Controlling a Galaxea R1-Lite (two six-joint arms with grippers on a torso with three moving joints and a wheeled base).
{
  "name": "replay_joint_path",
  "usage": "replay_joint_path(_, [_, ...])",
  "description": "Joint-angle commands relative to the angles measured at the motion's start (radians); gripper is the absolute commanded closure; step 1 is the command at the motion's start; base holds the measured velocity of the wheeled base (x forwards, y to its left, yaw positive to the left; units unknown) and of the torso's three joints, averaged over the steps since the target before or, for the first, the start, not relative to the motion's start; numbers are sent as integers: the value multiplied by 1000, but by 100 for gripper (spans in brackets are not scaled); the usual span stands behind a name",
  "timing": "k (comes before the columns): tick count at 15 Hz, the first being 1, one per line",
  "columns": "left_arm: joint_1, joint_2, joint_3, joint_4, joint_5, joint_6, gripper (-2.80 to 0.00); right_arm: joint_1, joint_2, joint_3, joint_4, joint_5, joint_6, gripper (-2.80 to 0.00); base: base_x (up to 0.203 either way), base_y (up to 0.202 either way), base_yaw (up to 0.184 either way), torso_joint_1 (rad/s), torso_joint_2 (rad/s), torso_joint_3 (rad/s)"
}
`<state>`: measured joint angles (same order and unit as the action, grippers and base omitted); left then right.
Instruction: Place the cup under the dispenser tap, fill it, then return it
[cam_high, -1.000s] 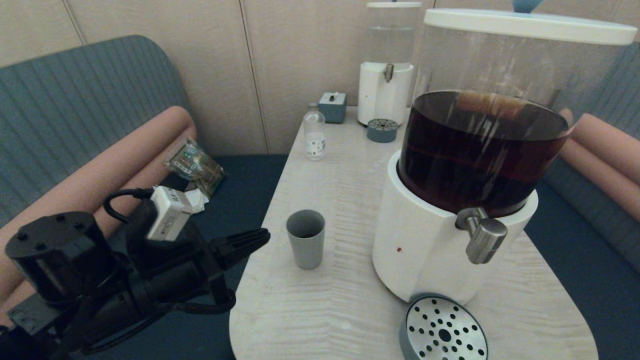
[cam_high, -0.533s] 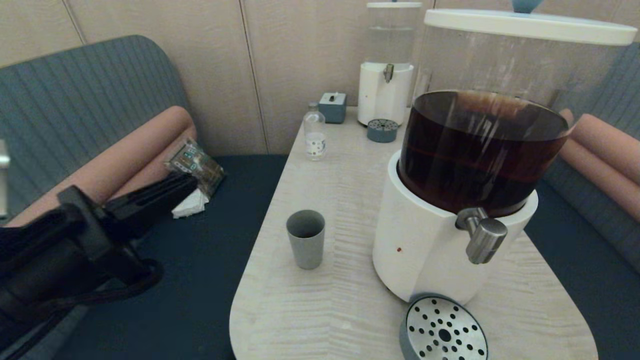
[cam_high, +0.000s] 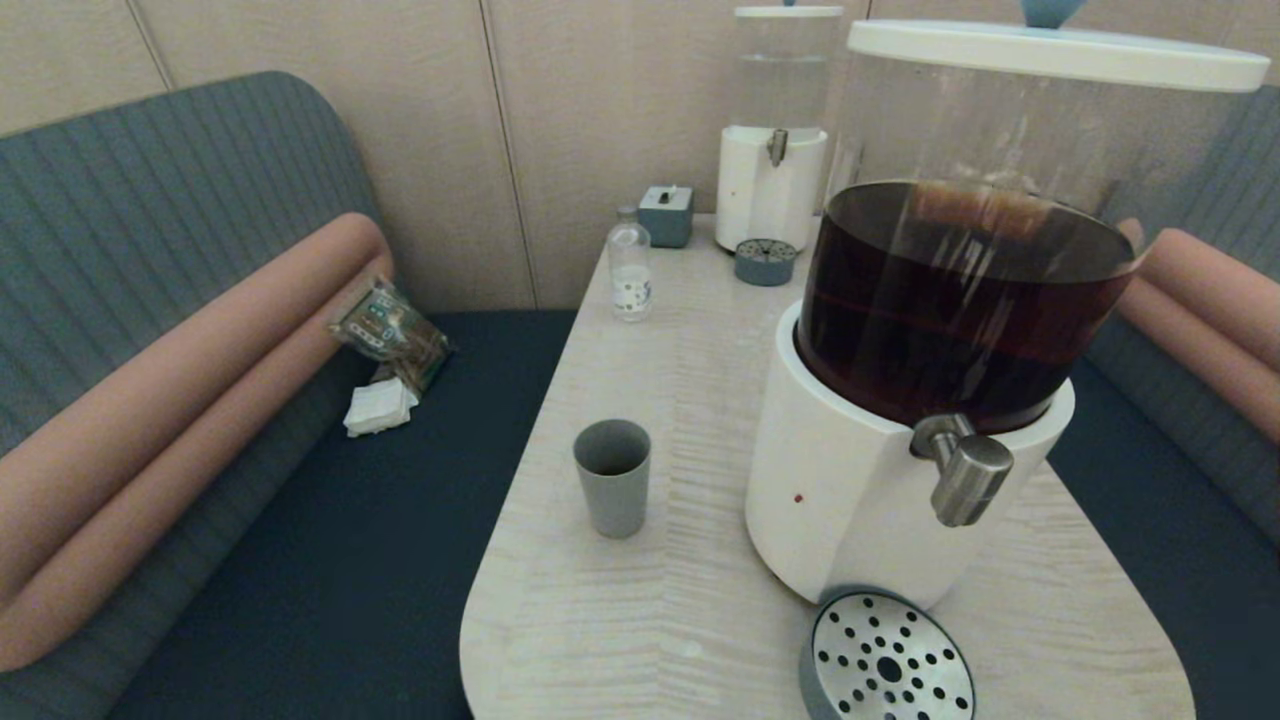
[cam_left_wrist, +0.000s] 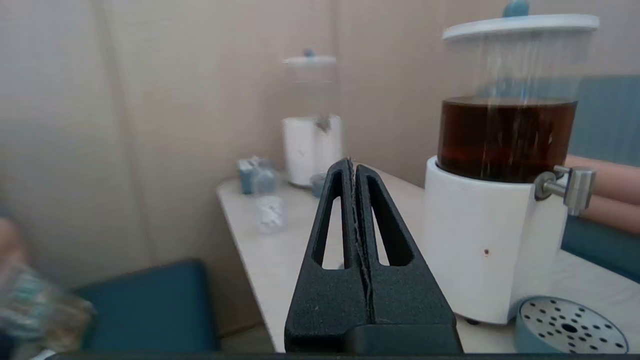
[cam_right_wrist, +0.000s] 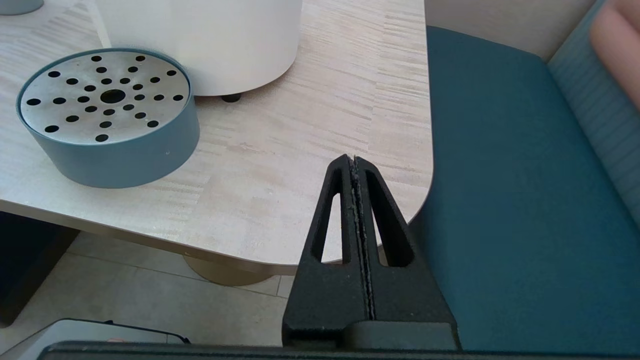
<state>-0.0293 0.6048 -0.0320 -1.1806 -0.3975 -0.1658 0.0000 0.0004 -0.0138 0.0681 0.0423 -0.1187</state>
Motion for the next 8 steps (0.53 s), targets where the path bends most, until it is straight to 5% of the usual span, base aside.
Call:
replay_joint_path(1, [40, -191, 29, 8, 0, -17, 0, 2, -5, 0, 0, 1, -1, 0, 0, 0, 0, 0, 0, 0])
replay_joint_path(8, [39, -561, 32, 242, 78, -24, 0, 0, -5, 0, -1, 1, -1, 0, 0, 0, 0, 0, 0, 0])
